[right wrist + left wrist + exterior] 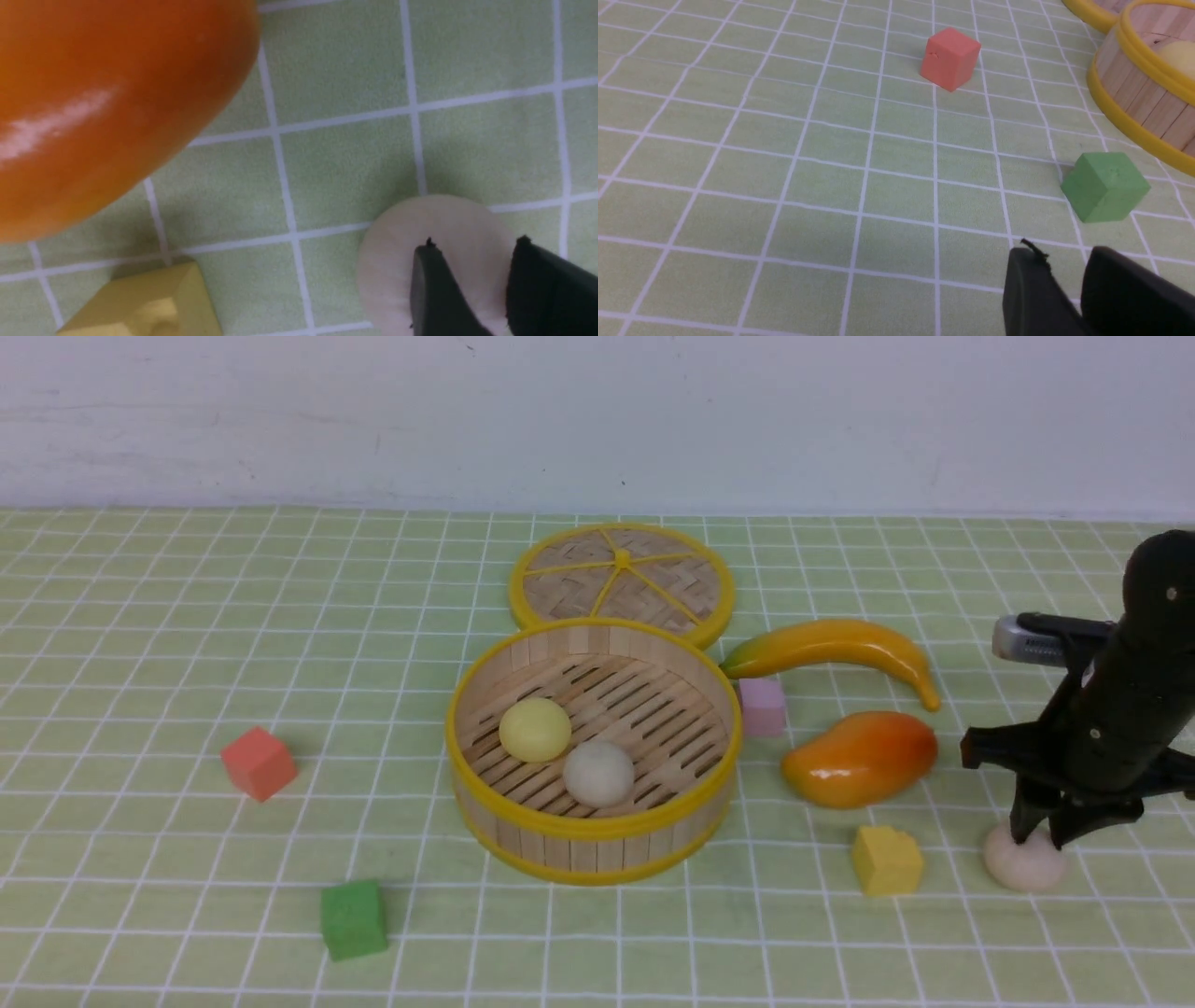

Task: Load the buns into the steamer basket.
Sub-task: Use the right arm to grab a steamed stuffed bun, then use the right arm to put the steamed stuffed bun into the steamer

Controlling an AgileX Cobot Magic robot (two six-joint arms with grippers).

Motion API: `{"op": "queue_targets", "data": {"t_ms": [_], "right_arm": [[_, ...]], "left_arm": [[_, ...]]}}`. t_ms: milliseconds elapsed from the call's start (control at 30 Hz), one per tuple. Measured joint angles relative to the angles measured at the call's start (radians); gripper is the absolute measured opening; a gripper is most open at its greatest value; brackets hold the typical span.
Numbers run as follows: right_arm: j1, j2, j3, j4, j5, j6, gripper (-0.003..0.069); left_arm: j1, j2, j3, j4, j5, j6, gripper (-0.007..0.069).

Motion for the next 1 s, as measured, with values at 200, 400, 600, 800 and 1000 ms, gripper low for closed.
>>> {"op": "queue_targets", "data": {"t_ms": [200,400,600,800,1000], "right_arm": [[-0.001,0.016,0.000,0.029,0.006,0.000,0.0216],[-0.001,0.016,0.000,0.060,0.022,-0.017,0.0039],[-0.001,0.000,-0.001,0.077,0.040,-0.040,0.0001],[-0.001,-0.082,-0.033,0.179,0.070,-0.130,0.0001],[-0.001,-0.126,-0.169,0.448,0.090,-0.243,0.0001]], "left_arm": [[0.000,0.000,0.001,0.000,0.000,0.000,0.0179],[0.000,0.000,0.001,0.000,0.000,0.000,0.0183],[0.000,0.000,0.001,0.000,0.000,0.000,0.0183],[0.000,0.000,0.001,0.000,0.000,0.000,0.0190],[0.000,0.000,0.001,0.000,0.000,0.000,0.0197]]}}
